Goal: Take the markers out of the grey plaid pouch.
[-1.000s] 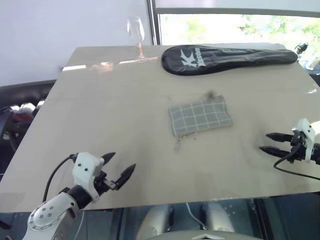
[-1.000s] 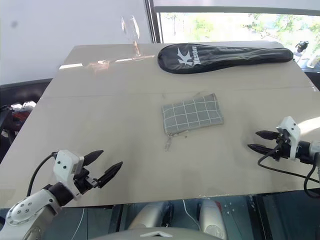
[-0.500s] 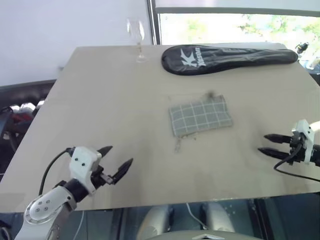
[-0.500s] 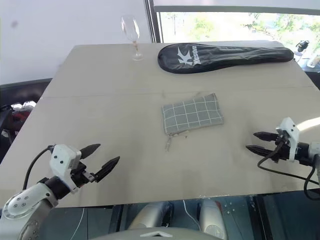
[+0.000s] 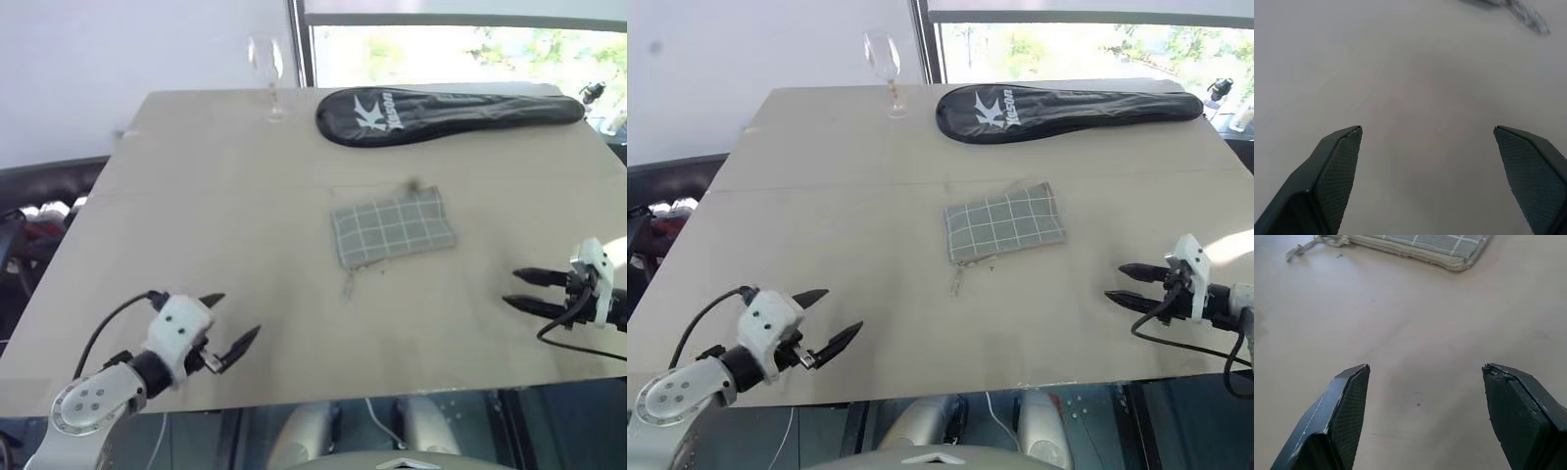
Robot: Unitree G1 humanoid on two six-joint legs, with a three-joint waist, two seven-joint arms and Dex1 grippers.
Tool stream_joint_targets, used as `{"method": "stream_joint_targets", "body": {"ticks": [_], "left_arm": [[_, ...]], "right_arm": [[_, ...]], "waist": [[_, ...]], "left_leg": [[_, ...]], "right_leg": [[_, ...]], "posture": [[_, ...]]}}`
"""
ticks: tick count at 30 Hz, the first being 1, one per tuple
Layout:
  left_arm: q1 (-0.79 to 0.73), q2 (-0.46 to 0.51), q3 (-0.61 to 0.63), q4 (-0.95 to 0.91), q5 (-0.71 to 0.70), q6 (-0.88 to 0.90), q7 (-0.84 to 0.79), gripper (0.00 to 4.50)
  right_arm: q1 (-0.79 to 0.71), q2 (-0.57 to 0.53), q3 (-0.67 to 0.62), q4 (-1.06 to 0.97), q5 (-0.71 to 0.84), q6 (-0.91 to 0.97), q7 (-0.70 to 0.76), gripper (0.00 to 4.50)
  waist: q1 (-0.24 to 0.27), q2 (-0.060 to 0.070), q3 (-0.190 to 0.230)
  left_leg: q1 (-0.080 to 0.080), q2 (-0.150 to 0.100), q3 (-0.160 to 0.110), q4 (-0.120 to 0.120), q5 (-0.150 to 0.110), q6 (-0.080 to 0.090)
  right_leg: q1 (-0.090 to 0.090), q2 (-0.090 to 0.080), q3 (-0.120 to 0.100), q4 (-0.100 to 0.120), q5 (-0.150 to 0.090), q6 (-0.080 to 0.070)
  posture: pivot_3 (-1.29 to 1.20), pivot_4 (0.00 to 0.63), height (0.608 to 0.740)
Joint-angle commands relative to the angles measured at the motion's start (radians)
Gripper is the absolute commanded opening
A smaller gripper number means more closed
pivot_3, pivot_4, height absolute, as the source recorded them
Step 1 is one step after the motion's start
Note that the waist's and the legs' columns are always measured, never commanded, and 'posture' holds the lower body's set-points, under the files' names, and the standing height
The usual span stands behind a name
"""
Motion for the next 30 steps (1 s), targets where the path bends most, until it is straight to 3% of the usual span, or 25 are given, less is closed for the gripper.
{"method": "stream_joint_targets", "body": {"ticks": [1,6,15,23,30], "left_arm": [[-0.040,0.029,-0.011,0.032,0.084,-0.119,0.019,4.46],[-0.194,0.072,-0.105,0.201,0.248,-0.352,0.058,4.46],[-0.539,0.093,-0.410,0.604,0.537,-0.832,0.127,4.46],[-0.942,0.033,-0.641,1.115,0.774,-1.242,0.295,4.46],[-1.185,-0.065,-0.781,1.399,0.944,-1.393,0.466,4.46]], "right_arm": [[0.007,-0.016,-0.044,-0.096,0.071,0.060,0.020,3.71],[-0.001,0.020,-0.087,-0.264,0.233,0.237,-0.044,3.71],[0.061,0.032,-0.088,-0.412,0.250,0.278,-0.118,3.71],[0.160,0.075,-0.145,-0.536,0.283,0.282,-0.199,3.71],[0.239,0.105,-0.202,-0.596,0.296,0.267,-0.251,3.71]], "waist": [[0.000,0.000,0.000],[0.005,0.002,0.001],[0.013,0.002,0.000],[0.033,0.005,-0.003],[0.042,0.005,-0.004]], "left_leg": [[0.000,0.000,0.000,0.000,0.000,0.000],[0.000,0.000,-0.001,0.000,-0.001,0.002],[-0.002,-0.001,-0.001,-0.001,0.000,0.001],[-0.001,-0.002,-0.003,0.001,0.000,0.001],[-0.001,-0.003,-0.002,0.004,0.000,0.001]], "right_leg": [[0.000,0.000,0.000,0.000,0.000,0.000],[0.000,0.000,-0.001,0.000,0.000,0.000],[-0.002,-0.001,-0.002,-0.002,0.001,0.000],[0.000,-0.001,-0.004,0.000,0.001,0.000],[0.001,-0.001,-0.004,0.001,0.002,0.002]], "posture": [[0.00,0.150,0.740],[0.00,0.150,0.740],[0.00,0.150,0.740],[0.00,0.150,0.740],[0.00,0.150,0.740]]}}
